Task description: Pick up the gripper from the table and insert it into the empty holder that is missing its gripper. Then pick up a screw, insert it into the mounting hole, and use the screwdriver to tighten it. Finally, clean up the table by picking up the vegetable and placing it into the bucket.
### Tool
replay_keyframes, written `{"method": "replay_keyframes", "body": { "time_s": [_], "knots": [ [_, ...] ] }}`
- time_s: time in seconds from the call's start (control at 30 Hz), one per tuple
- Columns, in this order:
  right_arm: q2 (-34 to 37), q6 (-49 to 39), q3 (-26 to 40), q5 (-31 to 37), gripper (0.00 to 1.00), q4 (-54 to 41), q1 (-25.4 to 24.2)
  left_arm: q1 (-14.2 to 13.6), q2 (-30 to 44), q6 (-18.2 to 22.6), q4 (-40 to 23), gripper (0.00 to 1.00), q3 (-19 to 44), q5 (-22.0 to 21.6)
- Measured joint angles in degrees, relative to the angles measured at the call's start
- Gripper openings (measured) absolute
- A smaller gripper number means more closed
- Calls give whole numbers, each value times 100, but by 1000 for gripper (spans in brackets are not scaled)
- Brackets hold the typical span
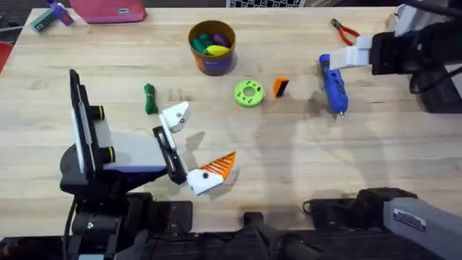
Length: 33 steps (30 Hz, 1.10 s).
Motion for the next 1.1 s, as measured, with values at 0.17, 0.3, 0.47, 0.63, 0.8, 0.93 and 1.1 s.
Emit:
{"method": "replay_keyframes", "body": {
  "time_s": [0.17, 0.3, 0.47, 0.63, 0.8, 0.93, 1.1],
  "knots": [
    [0, 0, 0, -1, 994, 0, 0, 0, 0, 33, -13, 985, 0, 57],
    [0, 0, 0, 0, 994, 0, 0, 0, 0, 41, -13, 985, 0, 59],
    [0, 0, 0, 0, 994, 0, 0, 0, 0, 41, -13, 985, 0, 61],
    [0, 0, 0, 0, 994, 0, 0, 0, 0, 40, -15, 985, 0, 76],
    [2, 0, 0, 0, 994, 0, 0, 0, 0, 41, -15, 985, 0, 76],
    [0, 1, 0, -1, 994, 0, 0, 1, 0, 40, -15, 985, 0, 76],
    [0, 0, 0, 0, 994, 0, 0, 0, 2, 41, -15, 985, 0, 76]
  ]
}}
